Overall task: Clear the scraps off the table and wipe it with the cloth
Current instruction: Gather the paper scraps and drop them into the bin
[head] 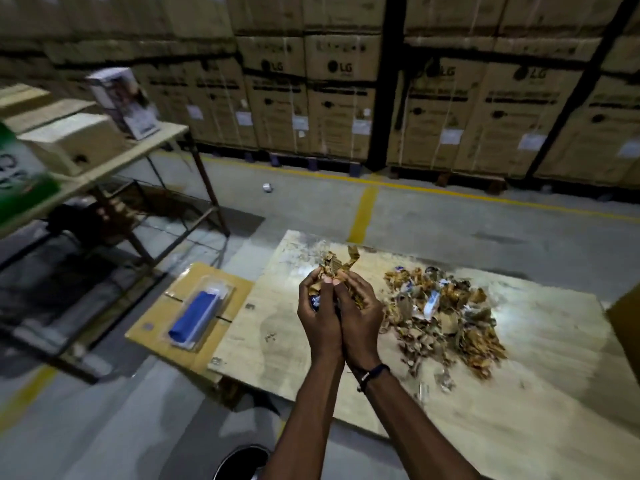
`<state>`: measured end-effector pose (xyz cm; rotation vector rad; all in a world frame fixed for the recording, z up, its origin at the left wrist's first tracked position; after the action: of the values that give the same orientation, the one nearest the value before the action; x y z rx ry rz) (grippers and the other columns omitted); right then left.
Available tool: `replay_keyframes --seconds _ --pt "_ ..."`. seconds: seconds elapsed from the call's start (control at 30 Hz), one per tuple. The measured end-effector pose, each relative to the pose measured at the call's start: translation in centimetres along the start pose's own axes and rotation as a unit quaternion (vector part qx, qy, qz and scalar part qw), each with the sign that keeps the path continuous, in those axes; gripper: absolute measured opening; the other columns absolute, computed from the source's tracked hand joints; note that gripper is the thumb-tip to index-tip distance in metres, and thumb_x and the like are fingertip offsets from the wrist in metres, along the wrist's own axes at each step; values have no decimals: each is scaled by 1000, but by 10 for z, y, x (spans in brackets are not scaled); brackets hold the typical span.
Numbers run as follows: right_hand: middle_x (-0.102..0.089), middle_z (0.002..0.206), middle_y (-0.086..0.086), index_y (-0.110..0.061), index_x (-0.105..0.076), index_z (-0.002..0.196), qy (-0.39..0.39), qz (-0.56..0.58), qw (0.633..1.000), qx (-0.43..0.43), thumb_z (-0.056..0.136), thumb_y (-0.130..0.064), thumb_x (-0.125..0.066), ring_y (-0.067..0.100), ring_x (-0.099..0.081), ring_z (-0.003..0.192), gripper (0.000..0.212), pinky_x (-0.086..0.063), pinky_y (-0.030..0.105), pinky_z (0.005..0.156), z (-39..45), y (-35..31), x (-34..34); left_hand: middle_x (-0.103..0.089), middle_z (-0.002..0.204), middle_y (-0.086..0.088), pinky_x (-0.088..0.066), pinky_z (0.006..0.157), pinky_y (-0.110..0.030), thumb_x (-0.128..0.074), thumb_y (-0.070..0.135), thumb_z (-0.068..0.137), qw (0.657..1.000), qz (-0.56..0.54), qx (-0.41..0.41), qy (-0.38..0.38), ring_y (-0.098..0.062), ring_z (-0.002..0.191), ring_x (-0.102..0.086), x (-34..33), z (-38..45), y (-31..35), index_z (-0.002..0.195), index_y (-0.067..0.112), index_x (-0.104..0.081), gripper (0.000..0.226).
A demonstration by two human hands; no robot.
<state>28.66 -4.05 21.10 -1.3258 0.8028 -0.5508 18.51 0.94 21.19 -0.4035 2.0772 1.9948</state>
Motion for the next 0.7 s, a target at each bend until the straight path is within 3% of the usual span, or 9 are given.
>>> replay_keyframes --seconds 0.1,0.33,0.4,0.5,0.57,0.6,0.7 --pt "-71 123 -15 -28 -76 112 -67 8 998 -4 95 -16 -75 3 -67 116 20 -56 25 97 -14 -7 -28 -76 111 5 -58 80 -23 -62 15 105 998 -12 -16 57 -11 99 -74 26 1 16 123 18 -68 19" --pt "-75 118 -10 -12 -79 113 -234 -15 971 -38 92 -13 -78 0 -69 110 21 -53 22 97 -90 10 -103 -76 109 5 -57 78 -23 -66 22 103 965 -6 -75 250 -10 96 -73 141 -29 54 121 19 -68 19" --pt "-75 120 -9 -12 -80 112 -283 -34 957 -58 90 -19 -80 1 -68 114 24 -53 28 100 -125 17 -121 -77 108 3 -57 82 -28 -67 30 98 950 10 -86 301 -11 95 -72 179 -45 64 118 21 -69 22" --pt "-74 124 -7 -21 -82 108 -357 -24 932 -60 84 -31 -77 11 -67 123 26 -51 44 109 -184 16 -145 -73 103 1 -52 77 -14 -63 8 103 926 8 -97 364 3 86 -68 235 -74 80 113 15 -68 13" --pt "-65 141 11 -9 -79 113 -427 -26 897 -108 94 -26 -71 24 -55 140 27 -43 46 117 -219 31 -160 -71 104 0 -51 78 -15 -59 4 104 915 13 -101 391 2 86 -67 262 -92 89 114 13 -67 16" --pt "-58 147 14 -6 -75 121 -469 -42 876 -109 102 -19 -63 23 -49 145 26 -38 40 119 -239 37 -169 -71 107 1 -53 84 -21 -58 4 105 915 8 -101 391 2 87 -67 275 -99 90 114 10 -68 14" --pt "-61 142 -13 -30 -69 132 -495 -84 859 -103 107 -29 -60 -8 -53 132 27 -41 31 118 -283 79 -173 -63 124 3 -52 105 -40 -48 5 110 920 21 -65 385 13 86 -58 310 -115 81 120 -19 -60 29"
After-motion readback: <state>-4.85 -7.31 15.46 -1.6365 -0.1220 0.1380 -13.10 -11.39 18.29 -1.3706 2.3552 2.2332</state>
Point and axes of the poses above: each hand's wrist, its own z-axis towards the middle knuckle, its own x-axis out of the back of the hand, y = z × x, the point moved 8 cm from there along z, towards the middle knuckle
